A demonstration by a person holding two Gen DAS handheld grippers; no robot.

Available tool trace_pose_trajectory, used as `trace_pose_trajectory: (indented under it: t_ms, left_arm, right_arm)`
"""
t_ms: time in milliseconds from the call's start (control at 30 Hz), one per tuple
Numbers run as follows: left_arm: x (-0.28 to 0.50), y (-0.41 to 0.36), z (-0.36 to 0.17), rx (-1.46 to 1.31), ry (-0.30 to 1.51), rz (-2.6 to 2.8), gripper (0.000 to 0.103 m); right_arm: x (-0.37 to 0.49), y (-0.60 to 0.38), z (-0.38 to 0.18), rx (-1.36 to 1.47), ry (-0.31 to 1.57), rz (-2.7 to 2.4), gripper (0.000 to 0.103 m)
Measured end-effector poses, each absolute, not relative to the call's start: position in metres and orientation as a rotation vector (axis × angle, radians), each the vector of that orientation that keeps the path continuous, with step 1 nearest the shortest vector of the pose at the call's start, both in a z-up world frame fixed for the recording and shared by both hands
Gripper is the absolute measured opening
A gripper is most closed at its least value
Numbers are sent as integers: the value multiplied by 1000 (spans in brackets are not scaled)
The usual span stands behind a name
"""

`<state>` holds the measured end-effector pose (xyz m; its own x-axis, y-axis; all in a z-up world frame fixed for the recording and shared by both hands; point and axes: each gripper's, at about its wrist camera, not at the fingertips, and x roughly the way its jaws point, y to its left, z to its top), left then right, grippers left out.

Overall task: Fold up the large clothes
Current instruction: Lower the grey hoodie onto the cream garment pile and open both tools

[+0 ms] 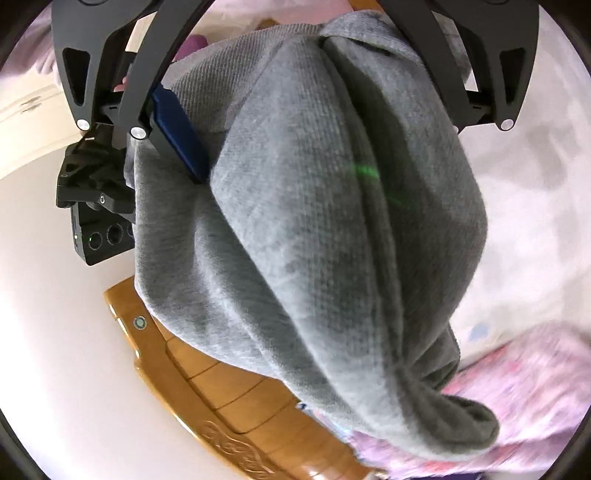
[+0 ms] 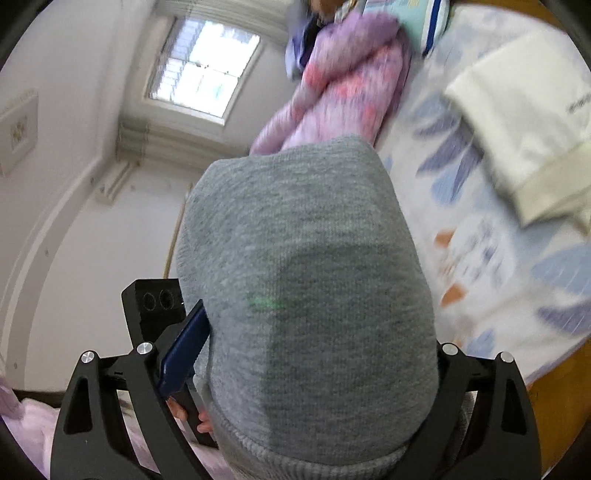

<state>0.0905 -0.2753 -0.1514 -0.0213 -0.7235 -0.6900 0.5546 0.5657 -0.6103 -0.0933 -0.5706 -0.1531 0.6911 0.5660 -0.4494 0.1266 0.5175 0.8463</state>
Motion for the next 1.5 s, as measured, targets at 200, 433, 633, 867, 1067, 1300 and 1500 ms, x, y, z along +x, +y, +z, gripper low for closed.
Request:
trace_pose_trajectory:
  t_ms: [200, 433, 633, 867, 1067, 1300, 1500]
  left_arm:
    - [127, -415, -171, -148, 1213, -981, 94]
    - [196, -518, -261, 169, 1222, -565, 95]
    - [201, -489, -296, 206, 1312, -534, 95]
    - [183, -454, -263, 160, 1256, -545, 95]
    - [170, -412, -219, 133, 1182, -553, 95]
    - [133, -334, -164, 149, 1073, -557, 95]
    - [93, -255, -122, 164, 991, -655, 95]
  right_arm:
    - [-49, -697, -164, 988, 791, 242, 89]
    - [-17, -784, -247, 932, 986, -298, 95]
    - [-53, -761, -252, 925, 934, -305, 95]
    - [-13, -721, -227, 848, 917, -231, 67]
    - [-25, -654, -166, 632, 800, -380, 87]
    - [-53, -554, -115, 539, 720, -503, 94]
    - [-88, -456, -75, 466, 610, -700, 94]
